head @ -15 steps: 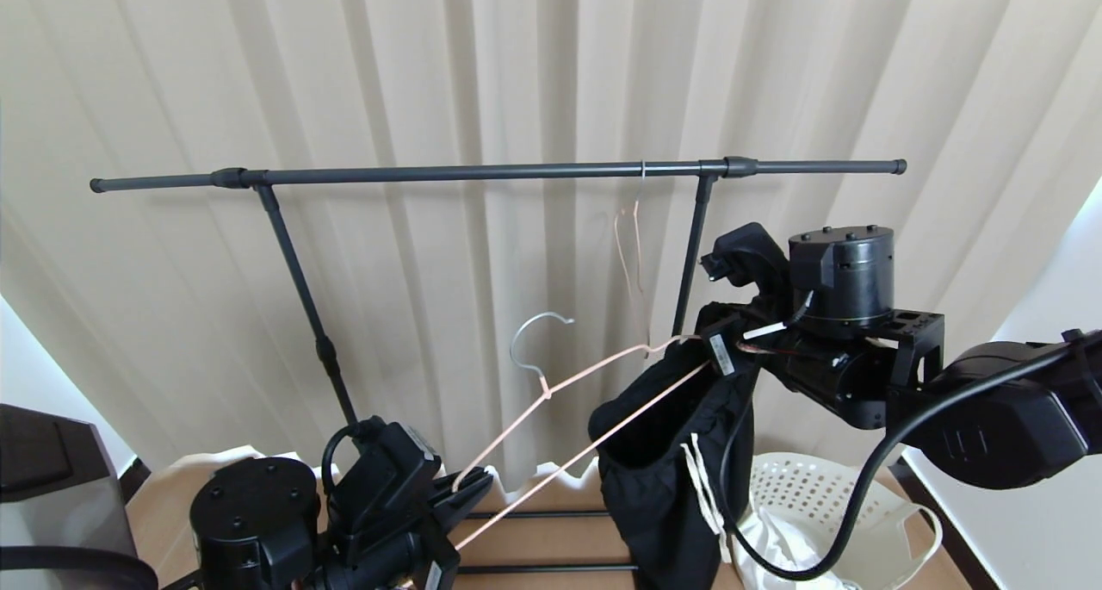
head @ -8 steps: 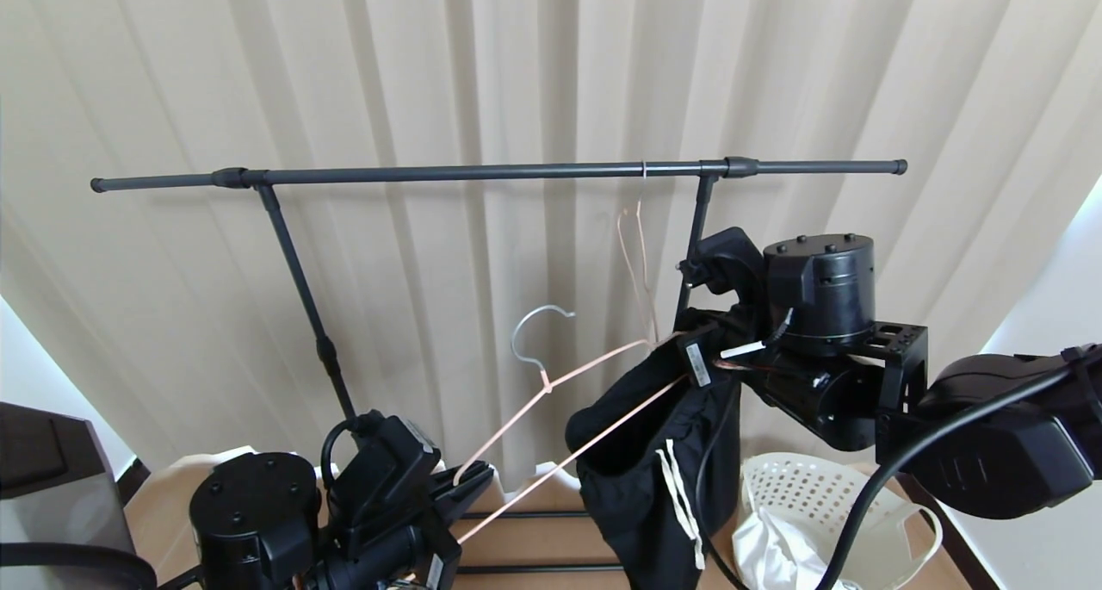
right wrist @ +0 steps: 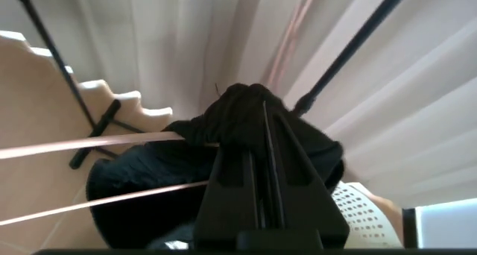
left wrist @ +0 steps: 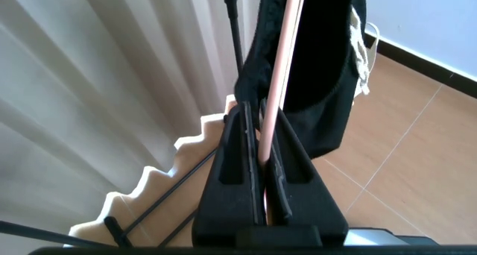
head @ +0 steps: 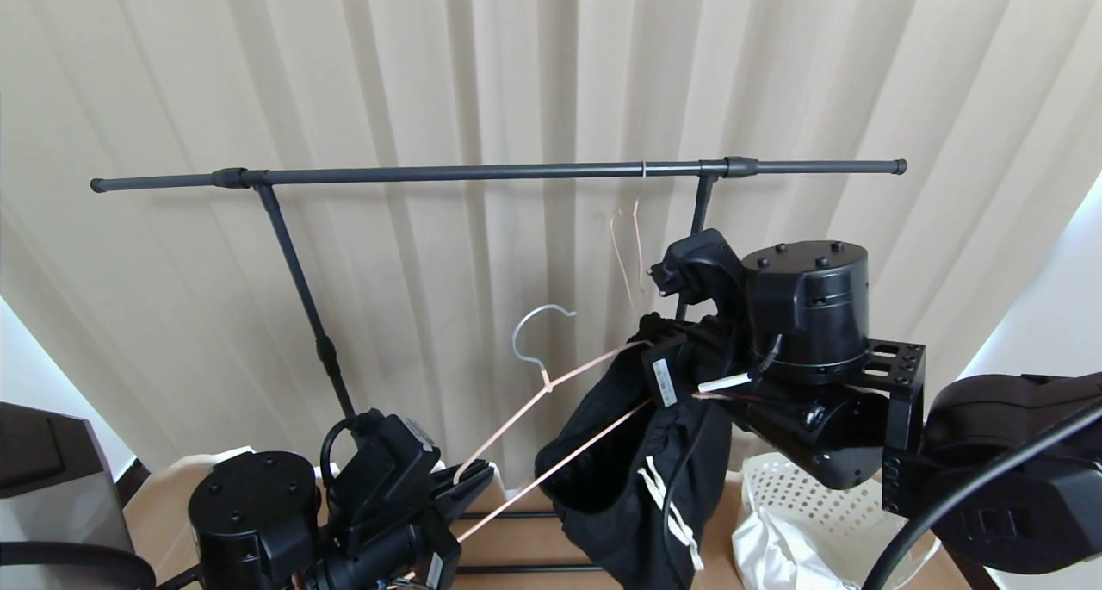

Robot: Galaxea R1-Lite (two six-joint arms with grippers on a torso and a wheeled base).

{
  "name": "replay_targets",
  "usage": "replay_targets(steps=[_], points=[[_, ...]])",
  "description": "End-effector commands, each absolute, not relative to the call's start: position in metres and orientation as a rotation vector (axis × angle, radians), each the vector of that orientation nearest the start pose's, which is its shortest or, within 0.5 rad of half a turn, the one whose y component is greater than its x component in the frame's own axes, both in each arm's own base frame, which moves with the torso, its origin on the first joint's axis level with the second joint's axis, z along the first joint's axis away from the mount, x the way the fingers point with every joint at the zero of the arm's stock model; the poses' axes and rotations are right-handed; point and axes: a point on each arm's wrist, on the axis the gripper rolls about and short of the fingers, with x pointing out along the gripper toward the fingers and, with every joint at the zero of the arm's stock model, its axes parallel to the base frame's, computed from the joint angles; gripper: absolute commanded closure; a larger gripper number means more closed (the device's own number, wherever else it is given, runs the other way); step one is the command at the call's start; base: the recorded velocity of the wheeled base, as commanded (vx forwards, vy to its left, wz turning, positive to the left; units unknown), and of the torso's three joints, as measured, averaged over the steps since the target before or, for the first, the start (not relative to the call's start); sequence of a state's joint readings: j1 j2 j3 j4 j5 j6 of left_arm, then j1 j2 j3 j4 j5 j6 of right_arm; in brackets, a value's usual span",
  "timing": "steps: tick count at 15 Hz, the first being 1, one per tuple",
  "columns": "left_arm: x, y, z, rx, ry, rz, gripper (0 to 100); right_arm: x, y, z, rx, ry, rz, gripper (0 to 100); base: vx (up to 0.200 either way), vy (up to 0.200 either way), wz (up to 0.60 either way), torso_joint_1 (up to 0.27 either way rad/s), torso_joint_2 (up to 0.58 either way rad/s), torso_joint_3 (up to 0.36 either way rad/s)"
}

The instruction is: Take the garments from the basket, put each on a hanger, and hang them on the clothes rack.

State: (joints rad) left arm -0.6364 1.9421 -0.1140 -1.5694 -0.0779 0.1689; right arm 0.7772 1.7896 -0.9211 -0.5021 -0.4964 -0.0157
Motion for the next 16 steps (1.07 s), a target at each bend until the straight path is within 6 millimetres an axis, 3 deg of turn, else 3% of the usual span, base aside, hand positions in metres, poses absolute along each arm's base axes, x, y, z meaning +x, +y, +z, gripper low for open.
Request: replay_targets(steps=[1,11,15,16], points=[[0.19,-0.142,0.066,0.234,0.189,-0.731,100,0.229,0.235,0.175,-0.218,0.285,0.329,100,0.0,0.0,0.0,0.0,0.0,0.0],[0.189,-0.143,0.065,0.235,0.192,-0.731,100,0.19,0.259,0.191,-0.127,0.25,0.45,100,0.0,0.0,0.0,0.0,0.0,0.0],[0.189,-0.143,0.065,0.236,0.191,-0.732,100,0.186,0.26,0.195,-0.112,0.24,0.456,100,0.0,0.0,0.0,0.0,0.0,0.0],[0.189,-0.142,0.065,0.238,0.192,-0.732,100,0.186,0.26,0.196,-0.102,0.241,0.454,0,0.0,0.0,0.0,0.0,0.0,0.0]])
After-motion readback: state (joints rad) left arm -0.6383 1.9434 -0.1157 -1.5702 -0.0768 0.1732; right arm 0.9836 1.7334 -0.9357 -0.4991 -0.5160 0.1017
